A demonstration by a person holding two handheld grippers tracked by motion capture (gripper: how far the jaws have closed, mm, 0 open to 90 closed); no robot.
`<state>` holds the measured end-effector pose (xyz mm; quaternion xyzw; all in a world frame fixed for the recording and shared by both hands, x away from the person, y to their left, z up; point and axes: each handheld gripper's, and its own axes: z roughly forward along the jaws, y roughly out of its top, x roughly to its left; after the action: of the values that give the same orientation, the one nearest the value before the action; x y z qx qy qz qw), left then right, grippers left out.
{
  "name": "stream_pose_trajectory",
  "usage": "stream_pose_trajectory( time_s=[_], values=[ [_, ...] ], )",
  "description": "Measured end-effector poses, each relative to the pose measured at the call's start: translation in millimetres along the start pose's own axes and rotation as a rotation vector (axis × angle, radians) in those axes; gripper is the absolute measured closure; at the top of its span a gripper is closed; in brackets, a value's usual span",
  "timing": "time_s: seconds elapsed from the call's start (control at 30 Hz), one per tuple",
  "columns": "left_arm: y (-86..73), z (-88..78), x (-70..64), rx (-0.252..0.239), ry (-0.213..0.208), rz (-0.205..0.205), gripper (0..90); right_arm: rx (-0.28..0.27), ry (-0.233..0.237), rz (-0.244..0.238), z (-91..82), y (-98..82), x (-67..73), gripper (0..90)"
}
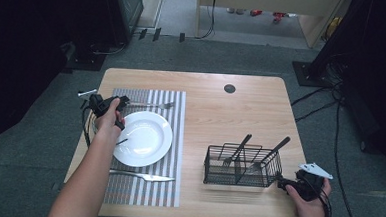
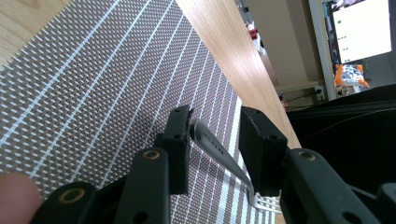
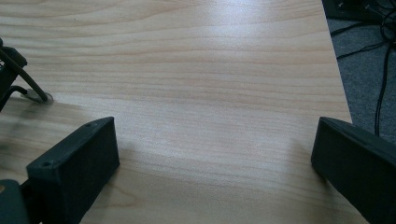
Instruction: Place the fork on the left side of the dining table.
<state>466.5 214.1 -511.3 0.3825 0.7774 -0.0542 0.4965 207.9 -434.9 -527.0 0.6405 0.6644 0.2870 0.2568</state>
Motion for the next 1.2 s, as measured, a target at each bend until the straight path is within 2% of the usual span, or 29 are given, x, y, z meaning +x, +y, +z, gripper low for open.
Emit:
stream_pose_trajectory(
  time_s=[0.07, 0.13, 0.27, 0.37, 0.47, 0.53, 0.6, 0.67, 0.73, 0.77, 0.8, 0.87, 0.97, 1.07, 1.13, 1.2],
  values=[
    [1.0, 1.3, 0.9, 0.018, 0.004, -0.019, 57.9, 0.000, 0.000, 0.000, 0.0, 0.0, 0.0, 0.7],
    [2.0, 2.4, 0.1, 0.044, 0.027, -0.018, 51.6, 0.000, 0.000, 0.000, 0.0, 0.0, 0.0, 0.7],
    [3.5, 2.4, -1.2, 0.059, 0.027, 0.000, 49.4, 0.000, 0.000, -0.001, 0.0, 0.0, 0.0, 0.7],
    [3.7, 1.5, -1.8, 0.046, 0.032, 0.006, 47.8, 0.000, 0.000, 0.000, 0.0, 0.0, 0.0, 0.7],
    [3.3, -0.9, -3.7, 0.025, 0.051, 0.050, 47.2, 0.000, 0.000, 0.000, 0.0, 0.0, 0.0, 0.7],
    [3.0, -2.8, -5.6, 0.005, 0.048, 0.078, 46.1, 0.000, 0.000, 0.000, 0.0, 0.0, 0.0, 0.7],
    [2.5, -5.6, -8.0, 0.005, 0.054, 0.118, 44.6, 0.000, 0.000, 0.000, 0.0, 0.0, 0.0, 0.7],
    [2.7, -8.1, -9.8, 0.006, 0.059, 0.135, 40.5, 0.000, 0.000, 0.000, 0.0, 0.0, 0.0, 0.7],
    [4.2, -12.4, -12.8, 0.017, 0.089, 0.173, 34.3, 0.000, 0.000, 0.000, 0.0, 0.0, 0.0, 0.7],
    [5.6, -16.4, -15.1, 0.022, 0.113, 0.211, 31.9, 0.000, 0.000, 0.000, 0.0, 0.0, 0.0, 0.7],
    [6.2, -18.6, -16.1, 0.020, 0.119, 0.226, 28.7, 0.000, 0.000, 0.000, 0.0, 0.0, 0.0, 0.7],
    [7.8, -25.4, -18.3, 0.006, 0.114, 0.258, 26.7, 0.000, 0.000, 0.000, 0.0, 0.0, 0.0, 0.7],
    [10.0, -37.1, -21.0, 0.012, 0.084, 0.283, 22.6, 0.000, 0.000, 0.000, 0.0, 0.0, 0.0, 0.7],
    [8.1, -46.7, -25.6, 0.008, 0.097, 0.359, 18.4, 0.000, 0.000, 0.000, 0.0, 0.0, 0.0, 0.7],
    [4.3, -56.3, -29.1, -0.012, 0.109, 0.438, 18.0, 0.000, 0.000, 0.000, 0.0, 0.0, 0.0, 0.7],
    [1.8, -62.0, -30.6, -0.023, 0.105, 0.472, 16.8, 0.000, 0.000, 0.000, 0.0, 0.0, 0.0, 0.7]
  ],
)
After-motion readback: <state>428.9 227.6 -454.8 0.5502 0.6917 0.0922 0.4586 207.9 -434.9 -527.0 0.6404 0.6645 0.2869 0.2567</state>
